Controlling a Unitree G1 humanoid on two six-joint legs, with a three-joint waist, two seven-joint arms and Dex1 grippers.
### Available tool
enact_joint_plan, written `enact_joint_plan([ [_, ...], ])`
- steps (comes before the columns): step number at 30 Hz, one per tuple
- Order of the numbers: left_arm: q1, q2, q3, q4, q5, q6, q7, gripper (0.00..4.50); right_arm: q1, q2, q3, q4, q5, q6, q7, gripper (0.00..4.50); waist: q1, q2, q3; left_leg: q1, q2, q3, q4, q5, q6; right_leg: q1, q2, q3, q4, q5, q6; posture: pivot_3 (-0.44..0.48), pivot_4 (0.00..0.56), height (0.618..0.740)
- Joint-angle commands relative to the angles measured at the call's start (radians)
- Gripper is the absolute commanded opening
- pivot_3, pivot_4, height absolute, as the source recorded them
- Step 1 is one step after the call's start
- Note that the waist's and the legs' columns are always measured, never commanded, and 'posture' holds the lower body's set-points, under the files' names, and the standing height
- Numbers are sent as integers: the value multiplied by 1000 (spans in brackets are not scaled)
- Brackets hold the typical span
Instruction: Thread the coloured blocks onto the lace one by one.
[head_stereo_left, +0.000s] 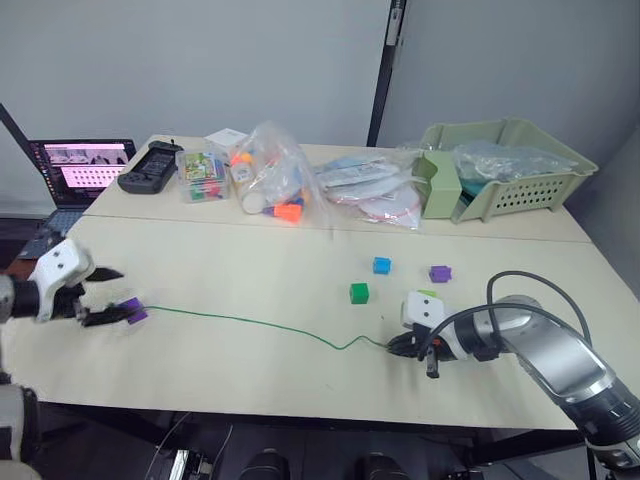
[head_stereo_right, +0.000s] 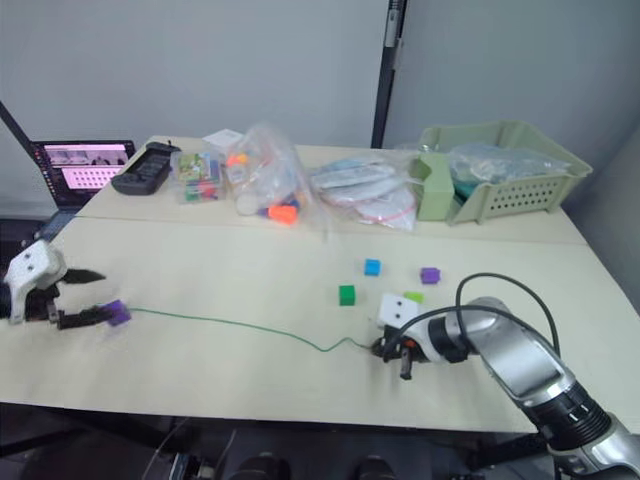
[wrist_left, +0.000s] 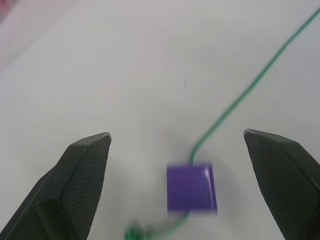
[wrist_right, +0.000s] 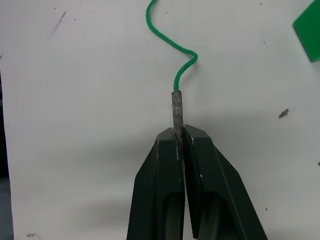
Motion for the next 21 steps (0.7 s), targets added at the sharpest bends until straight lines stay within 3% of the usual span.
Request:
enact_joint_plan([
  [1, -44, -48, 7, -127, -50, 82, -77, 4466, -19, -4, -31, -29, 14, 7, 4, 0, -4, 0, 0, 0, 0, 0, 0, 0, 0, 0, 0, 0, 0, 0, 0, 0, 150, 734],
  [4, 27, -146, -55, -424, -138, 216, -106, 4466, -34, -3, -29, -57, 34, 55, 12, 0, -11, 0, 0, 0, 0, 0, -1, 0, 0, -1, 0, 0, 0, 0, 0, 0, 150, 734],
  [10, 168, -395, -158, -857, -143, 306, 48, 4466, -61, -4, -18, -100, 59, 121, 16, 0, -18, 0, 0, 0, 0, -4, -1, 0, 0, -1, 0, 1, 2, 1, 0, 0, 150, 734],
  [16, 218, -568, -311, -988, -110, 386, 127, 4466, -85, -2, -11, -118, 62, 141, 18, 0, -26, 1, -1, 0, -1, -5, -1, 0, 0, 0, 1, 1, 1, 1, 0, 0, 150, 734],
  [21, 264, -611, -375, -1028, -92, 388, 149, 4466, -106, -7, -8, -139, 68, 167, 21, 0, -29, 1, -1, 0, -1, -5, -1, 0, 0, 0, 1, 1, 1, 1, 0, 0, 150, 734],
])
